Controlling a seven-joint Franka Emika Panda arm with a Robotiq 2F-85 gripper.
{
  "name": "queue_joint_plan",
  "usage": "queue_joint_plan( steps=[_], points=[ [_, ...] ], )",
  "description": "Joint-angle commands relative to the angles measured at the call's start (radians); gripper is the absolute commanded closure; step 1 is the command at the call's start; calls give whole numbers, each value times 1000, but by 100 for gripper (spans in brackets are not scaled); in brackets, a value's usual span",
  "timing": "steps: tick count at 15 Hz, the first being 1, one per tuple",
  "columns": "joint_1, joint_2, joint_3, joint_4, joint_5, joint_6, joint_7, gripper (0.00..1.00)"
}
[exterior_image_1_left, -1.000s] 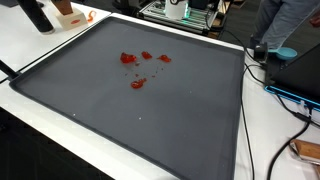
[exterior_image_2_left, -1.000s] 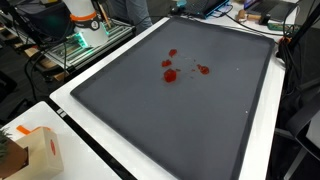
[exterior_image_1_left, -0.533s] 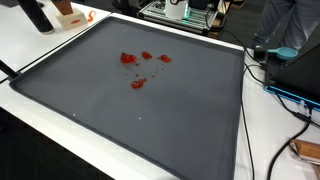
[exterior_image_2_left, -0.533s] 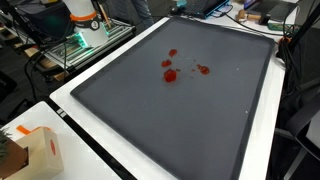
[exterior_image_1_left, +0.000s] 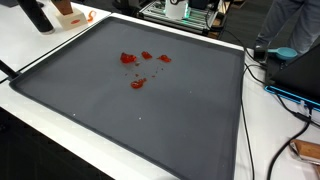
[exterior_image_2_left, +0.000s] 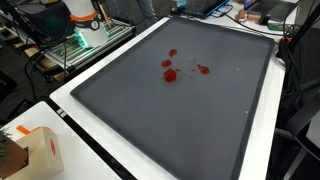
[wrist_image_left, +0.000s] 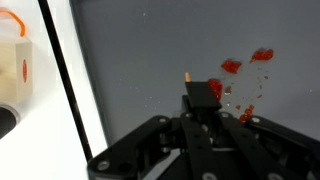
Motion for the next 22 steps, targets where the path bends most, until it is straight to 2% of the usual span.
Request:
queue_joint_plan(
  steps=[1,6,7,9,12,16,22],
  points=[
    [-13,2,11,3,4,-3,-4,87],
    [-13,2,11,3,4,-3,-4,87],
    [-13,2,11,3,4,-3,-4,97],
    [3,28,5,4,39,7,-38,97],
    [32,82,-3,-1,146,33,-122,97],
    [54,175,12,-19,301,148,-220,97],
    [51,303,59,-30,552,264,-396,97]
  ],
)
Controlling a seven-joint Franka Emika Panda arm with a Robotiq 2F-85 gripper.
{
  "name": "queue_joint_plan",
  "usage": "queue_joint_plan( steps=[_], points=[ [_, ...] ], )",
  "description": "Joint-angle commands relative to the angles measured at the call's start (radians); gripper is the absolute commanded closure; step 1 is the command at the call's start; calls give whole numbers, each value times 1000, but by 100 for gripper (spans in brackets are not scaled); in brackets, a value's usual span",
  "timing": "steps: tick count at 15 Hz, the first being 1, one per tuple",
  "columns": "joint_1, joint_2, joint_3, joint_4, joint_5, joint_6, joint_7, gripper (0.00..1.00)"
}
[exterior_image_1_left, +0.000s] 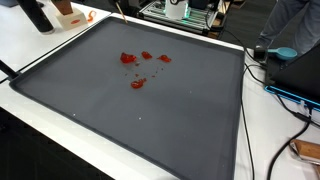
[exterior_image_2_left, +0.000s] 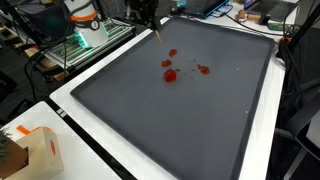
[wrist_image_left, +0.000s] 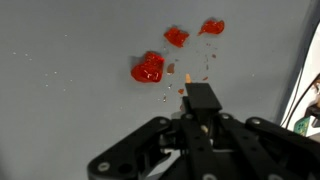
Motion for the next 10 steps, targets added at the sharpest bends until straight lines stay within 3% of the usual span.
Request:
queue_joint_plan(
  steps=[1,5,10],
  points=[
    [-13,63,27,-12,142,52,-118,97],
    [-26,132,61,-20,280,116,-198,97],
    [-41,198,96,-13,374,129,-230,97]
  ],
)
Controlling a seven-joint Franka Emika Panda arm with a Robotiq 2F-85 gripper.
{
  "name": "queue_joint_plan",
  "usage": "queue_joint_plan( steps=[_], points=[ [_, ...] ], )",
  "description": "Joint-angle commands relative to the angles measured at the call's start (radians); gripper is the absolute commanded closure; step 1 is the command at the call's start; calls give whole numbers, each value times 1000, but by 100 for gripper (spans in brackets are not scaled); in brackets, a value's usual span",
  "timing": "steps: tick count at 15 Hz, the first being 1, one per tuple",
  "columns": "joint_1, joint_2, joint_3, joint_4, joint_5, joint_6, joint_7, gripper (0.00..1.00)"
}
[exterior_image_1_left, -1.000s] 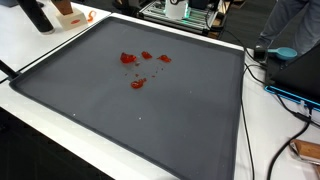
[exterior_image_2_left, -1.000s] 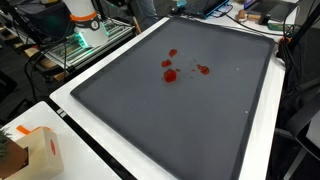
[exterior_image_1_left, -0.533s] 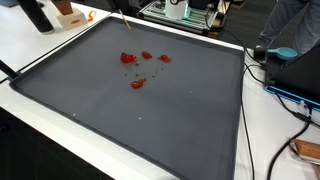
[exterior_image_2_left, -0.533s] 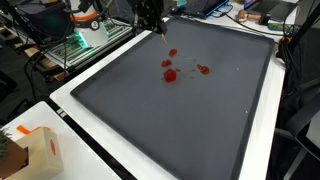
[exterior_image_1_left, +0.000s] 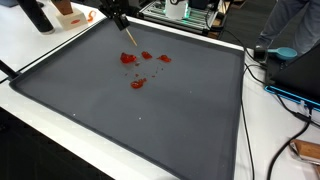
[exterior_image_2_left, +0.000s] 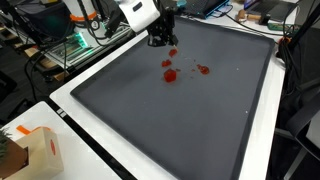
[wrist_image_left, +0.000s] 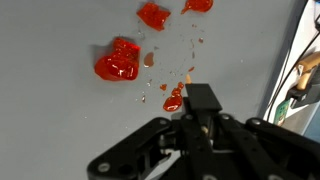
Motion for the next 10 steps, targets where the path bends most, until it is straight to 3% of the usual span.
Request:
queue_joint_plan(
  steps=[1,10],
  points=[
    [-27,43,34,0,75,13,-35,97],
    [-23,114,65,13,56,37,30,97]
  ],
)
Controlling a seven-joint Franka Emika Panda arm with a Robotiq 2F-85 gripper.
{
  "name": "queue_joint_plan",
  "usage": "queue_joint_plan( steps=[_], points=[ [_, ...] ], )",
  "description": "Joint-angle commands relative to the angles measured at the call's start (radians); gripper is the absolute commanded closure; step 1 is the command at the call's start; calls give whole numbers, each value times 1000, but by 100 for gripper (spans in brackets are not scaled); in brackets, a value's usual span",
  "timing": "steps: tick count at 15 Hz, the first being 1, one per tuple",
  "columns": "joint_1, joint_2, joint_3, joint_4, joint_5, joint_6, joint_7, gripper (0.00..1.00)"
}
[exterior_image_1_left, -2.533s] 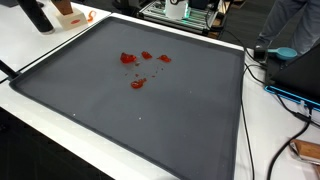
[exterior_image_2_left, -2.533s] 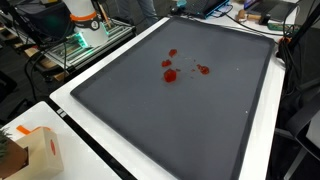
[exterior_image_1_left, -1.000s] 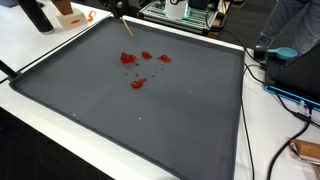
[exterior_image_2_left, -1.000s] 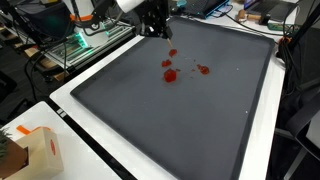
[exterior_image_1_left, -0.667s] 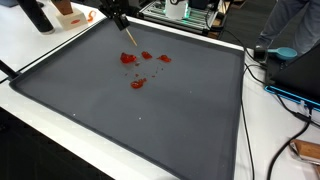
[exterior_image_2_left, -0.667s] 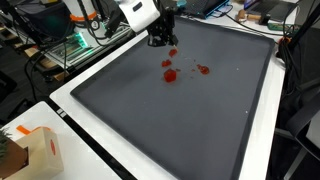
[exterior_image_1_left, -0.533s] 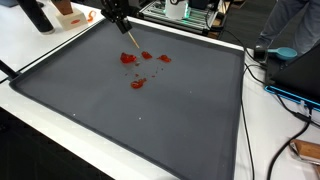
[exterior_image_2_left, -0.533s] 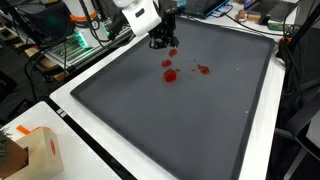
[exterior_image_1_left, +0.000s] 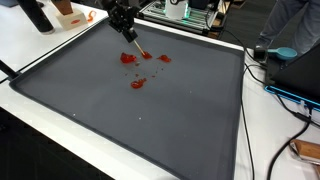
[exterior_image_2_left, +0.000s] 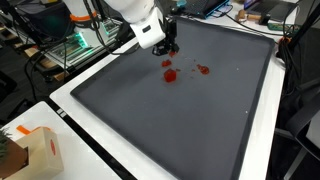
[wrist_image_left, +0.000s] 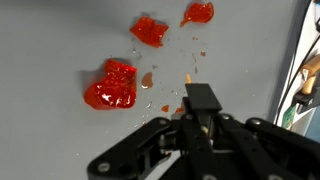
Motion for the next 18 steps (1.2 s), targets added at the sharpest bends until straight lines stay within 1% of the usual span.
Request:
queue_joint_plan(
  steps=[1,7,14,18],
  points=[
    [-12,21,26,9,-10,27,47,97],
    [-3,-1,35,9,-73,56,148,97],
    [-3,-70,42,4,-259,76,311,97],
    [0,-126,39,1,-403,59,411,97]
  ],
)
